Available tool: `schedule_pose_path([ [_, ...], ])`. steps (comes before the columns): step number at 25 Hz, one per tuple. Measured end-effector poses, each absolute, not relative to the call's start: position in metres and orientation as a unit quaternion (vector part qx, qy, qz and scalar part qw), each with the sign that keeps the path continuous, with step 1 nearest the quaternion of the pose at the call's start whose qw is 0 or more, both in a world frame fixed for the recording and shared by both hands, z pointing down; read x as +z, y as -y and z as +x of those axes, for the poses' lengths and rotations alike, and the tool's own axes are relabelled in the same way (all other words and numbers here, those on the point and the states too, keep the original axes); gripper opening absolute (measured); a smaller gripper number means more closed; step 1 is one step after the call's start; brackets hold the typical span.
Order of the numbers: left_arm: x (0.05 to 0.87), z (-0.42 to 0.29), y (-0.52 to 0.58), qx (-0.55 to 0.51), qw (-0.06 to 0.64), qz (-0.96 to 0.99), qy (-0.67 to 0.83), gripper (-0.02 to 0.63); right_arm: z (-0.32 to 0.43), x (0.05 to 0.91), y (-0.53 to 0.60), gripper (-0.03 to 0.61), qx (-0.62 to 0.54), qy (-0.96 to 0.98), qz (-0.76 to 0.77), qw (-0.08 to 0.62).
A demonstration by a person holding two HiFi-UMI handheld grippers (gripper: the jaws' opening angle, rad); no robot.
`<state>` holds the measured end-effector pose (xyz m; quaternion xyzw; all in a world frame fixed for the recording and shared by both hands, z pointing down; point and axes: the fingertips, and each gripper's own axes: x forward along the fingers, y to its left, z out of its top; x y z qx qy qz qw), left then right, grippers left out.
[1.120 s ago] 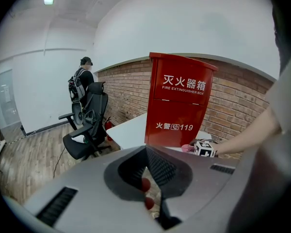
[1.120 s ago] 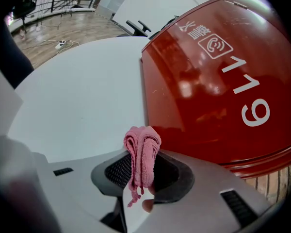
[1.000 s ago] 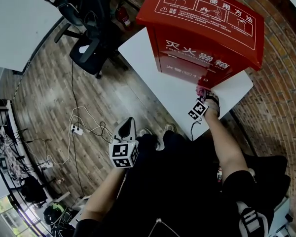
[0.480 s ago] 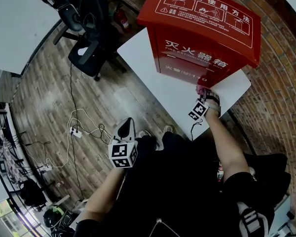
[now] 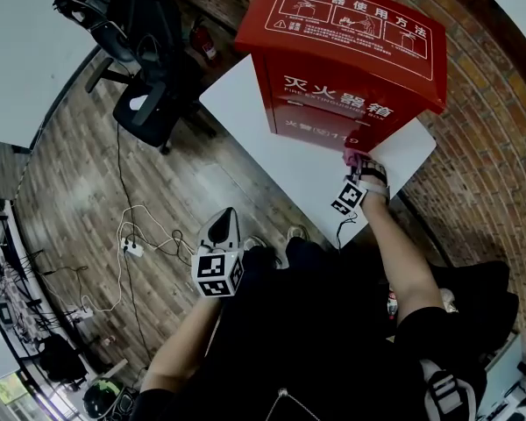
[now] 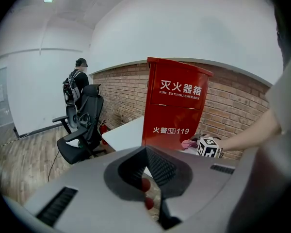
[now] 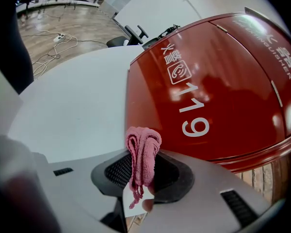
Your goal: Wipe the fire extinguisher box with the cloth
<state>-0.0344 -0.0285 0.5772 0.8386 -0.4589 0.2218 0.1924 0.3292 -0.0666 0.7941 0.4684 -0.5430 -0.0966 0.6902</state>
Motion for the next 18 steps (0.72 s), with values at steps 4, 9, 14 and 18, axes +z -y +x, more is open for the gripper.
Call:
schedule_pose_path([
  [4,0.575,-0.033,0.032,0.218,0.191,0.842,0.454,0.028,0.329,0.783,0.068,0.109,-0.100,0.541,0.476,0.686],
  [9,0.572,-0.034,0.037,0.213,0.188,0.845,0.452,0.028,0.330,0.768,0.069,0.109,-0.105,0.539,0.484,0.681],
  [14,0.569,-0.031,0.041,0.206,0.193,0.848,0.448,0.028,0.328,0.753,0.069,0.109,-0.112,0.537,0.491,0.677],
  [18,0.566,-0.029,0.044,0.203,0.190,0.851,0.445,0.028,0.327,0.739,0.070,0.109,-0.122,0.535,0.497,0.672],
])
